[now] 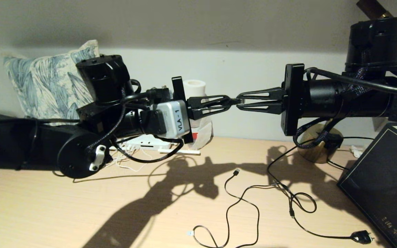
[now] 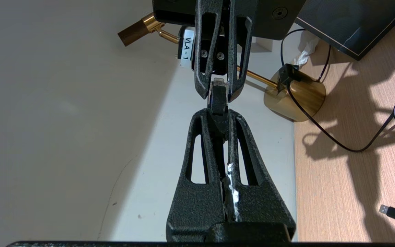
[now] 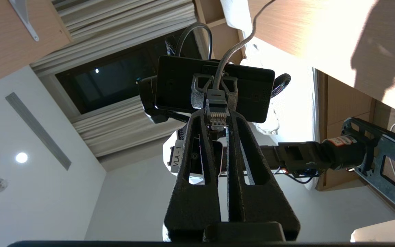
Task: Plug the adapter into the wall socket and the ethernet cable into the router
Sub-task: Align cable and router interface
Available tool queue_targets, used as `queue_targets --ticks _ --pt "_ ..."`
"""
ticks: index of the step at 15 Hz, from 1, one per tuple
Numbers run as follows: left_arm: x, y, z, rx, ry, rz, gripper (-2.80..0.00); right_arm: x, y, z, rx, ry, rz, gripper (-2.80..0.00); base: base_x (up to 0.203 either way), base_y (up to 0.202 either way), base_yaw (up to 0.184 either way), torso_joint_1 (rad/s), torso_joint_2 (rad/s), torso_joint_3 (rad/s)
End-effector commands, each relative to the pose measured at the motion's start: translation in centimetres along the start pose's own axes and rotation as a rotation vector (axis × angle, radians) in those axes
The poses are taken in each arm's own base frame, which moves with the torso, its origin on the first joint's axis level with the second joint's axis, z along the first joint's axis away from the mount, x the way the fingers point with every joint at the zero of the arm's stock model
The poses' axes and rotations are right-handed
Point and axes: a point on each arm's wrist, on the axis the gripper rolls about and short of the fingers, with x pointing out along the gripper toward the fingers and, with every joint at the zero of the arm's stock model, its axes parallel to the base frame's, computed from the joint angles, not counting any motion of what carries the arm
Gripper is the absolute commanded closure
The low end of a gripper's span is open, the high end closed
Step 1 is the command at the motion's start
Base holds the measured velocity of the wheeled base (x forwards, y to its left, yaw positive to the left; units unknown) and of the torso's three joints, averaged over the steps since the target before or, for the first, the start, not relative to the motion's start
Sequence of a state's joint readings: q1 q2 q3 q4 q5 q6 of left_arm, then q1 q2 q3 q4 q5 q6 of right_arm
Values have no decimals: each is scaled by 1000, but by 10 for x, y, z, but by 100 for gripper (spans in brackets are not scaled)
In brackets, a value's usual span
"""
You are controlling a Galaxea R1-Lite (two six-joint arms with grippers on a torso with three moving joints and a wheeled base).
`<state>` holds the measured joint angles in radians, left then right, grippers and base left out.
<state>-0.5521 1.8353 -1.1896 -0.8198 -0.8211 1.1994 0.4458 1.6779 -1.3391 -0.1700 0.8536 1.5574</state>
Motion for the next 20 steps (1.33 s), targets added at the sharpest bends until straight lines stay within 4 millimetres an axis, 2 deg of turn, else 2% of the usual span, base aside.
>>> queue_targets --ticks 1,2,3,6,9,11,13,15,16,20 --pt "0 0 0 8 -5 0 0 0 -1 0 6 6 -1 0 0 0 0 0 0 0" --pt "0 0 0 8 -5 0 0 1 -1 0 6 8 -3 0 0 0 0 0 0 0" --pt "-1 -1 1 5 -4 -3 0 1 -2 0 7 7 -4 -280 0 0 0 0 0 0" --pt "-6 -5 2 -15 6 -12 0 -3 0 0 -22 -33 1 -280 0 0 0 0 0 0" --pt "-25 -1 14 -106 34 -3 0 -38 15 -11 -111 -131 44 -280 0 0 0 0 0 0" --pt "-37 11 23 -189 71 41 0 -66 21 -28 -216 -215 63 -280 0 0 0 0 0 0" --pt "-49 32 42 -314 136 148 0 -91 21 -52 -362 -356 34 -280 0 0 0 0 0 0" --pt "-63 48 62 -450 221 258 0 -111 4 -75 -549 -577 -103 -280 0 0 0 0 0 0" --pt "-69 51 71 -508 259 280 0 -120 -7 -87 -614 -643 -161 0 0 0 0 0 0 0" --pt "-95 54 99 -723 404 329 0 -162 -44 -147 -851 -774 -275 0 0 0 0 0 0 0"
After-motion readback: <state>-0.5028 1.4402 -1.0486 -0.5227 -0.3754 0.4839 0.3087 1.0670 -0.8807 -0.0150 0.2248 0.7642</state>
